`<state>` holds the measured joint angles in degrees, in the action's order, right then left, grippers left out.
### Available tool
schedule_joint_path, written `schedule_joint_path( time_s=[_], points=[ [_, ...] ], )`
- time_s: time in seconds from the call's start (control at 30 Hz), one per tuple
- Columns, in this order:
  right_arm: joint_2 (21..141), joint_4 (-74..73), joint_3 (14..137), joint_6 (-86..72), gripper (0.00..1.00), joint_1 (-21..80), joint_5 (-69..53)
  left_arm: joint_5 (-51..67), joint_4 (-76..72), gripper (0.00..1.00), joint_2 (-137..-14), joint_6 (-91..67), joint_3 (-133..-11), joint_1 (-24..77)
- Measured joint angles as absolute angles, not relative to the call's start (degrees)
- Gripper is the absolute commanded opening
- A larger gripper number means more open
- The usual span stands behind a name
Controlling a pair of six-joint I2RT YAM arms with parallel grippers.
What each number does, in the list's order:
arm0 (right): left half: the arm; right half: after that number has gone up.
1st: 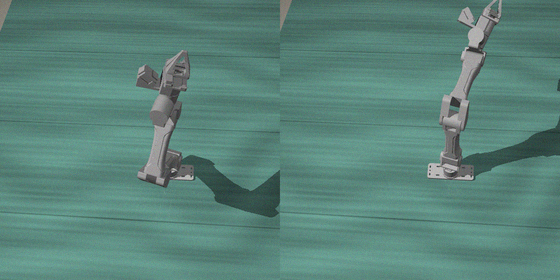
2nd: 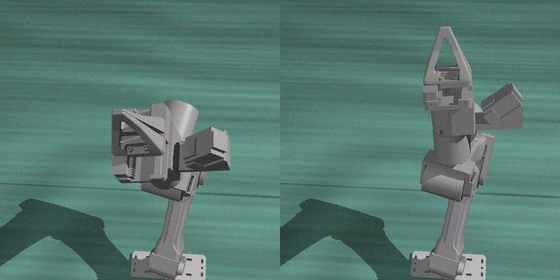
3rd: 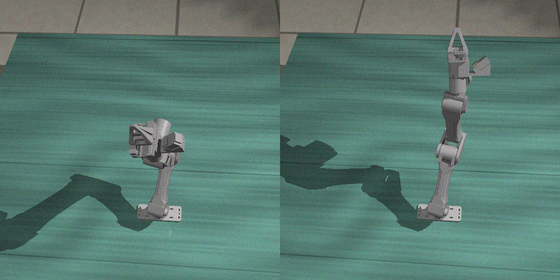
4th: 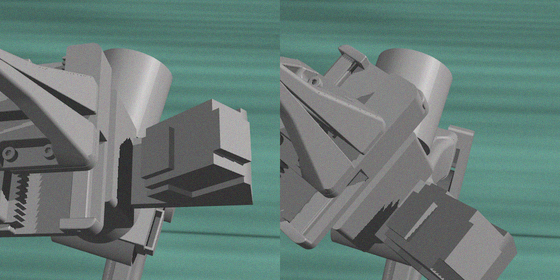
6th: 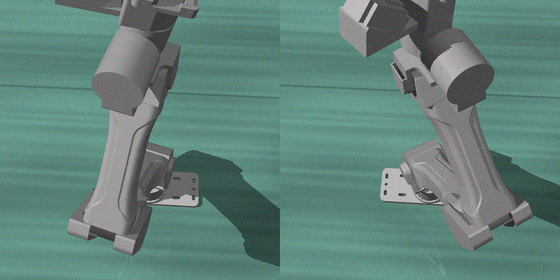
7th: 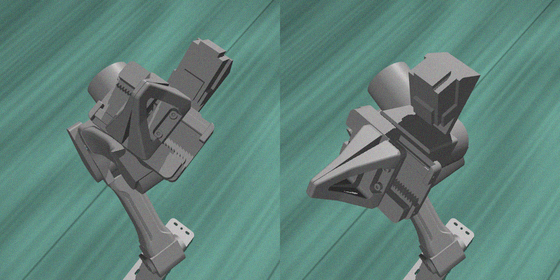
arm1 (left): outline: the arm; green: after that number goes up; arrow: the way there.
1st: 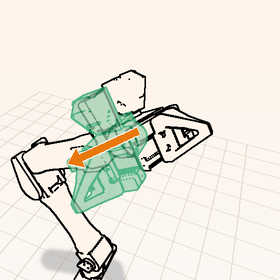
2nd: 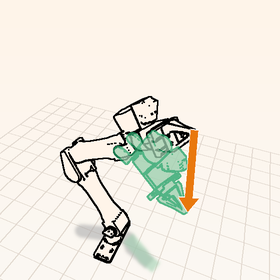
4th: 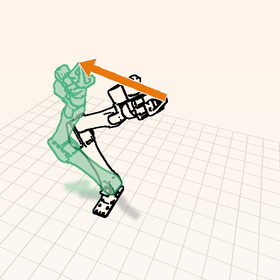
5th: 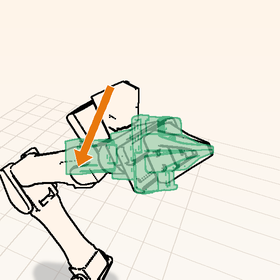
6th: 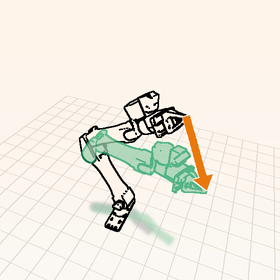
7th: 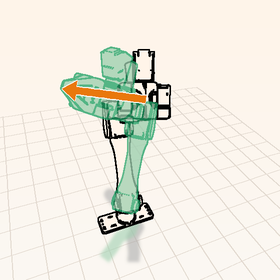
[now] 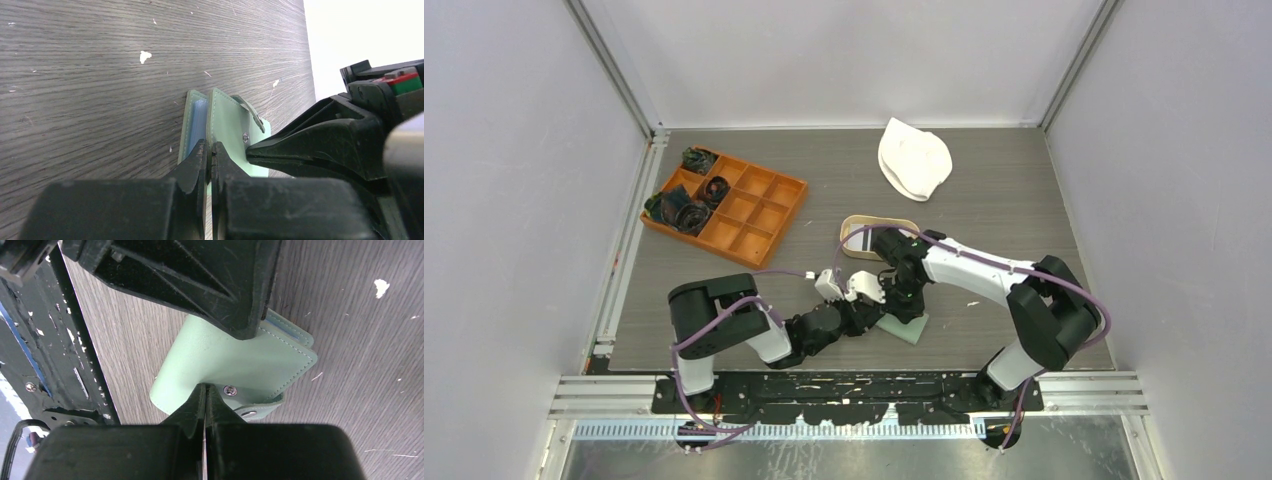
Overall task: Put the credit cards into the card holder
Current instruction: Close the card holder at the center of the board.
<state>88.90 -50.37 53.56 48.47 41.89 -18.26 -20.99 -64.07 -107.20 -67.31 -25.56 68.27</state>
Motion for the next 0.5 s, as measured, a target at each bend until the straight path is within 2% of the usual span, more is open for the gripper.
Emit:
schedule_joint_path(
  time_s=[0.07, 0.27, 0.43, 0.5],
  points=[
    [88.92, -50.35, 53.63, 47.68, 0.06, 41.8, -18.24, -20.99, -64.31, 0.0, -107.28, -67.31, -25.52, 68.27],
    [89.19, -52.34, 54.24, 48.29, 0.33, 38.68, -22.92, -20.99, -64.71, 0.0, -107.39, -67.31, -25.34, 68.27],
    [85.58, -57.17, 54.98, 51.31, 0.42, 34.81, -30.85, -21.02, -64.73, 0.0, -107.39, -67.29, -25.34, 68.27],
    [82.72, -57.69, 55.16, 51.64, 0.48, 33.52, -32.77, -21.02, -64.73, 0.0, -107.39, -67.29, -25.34, 68.27]
  ],
)
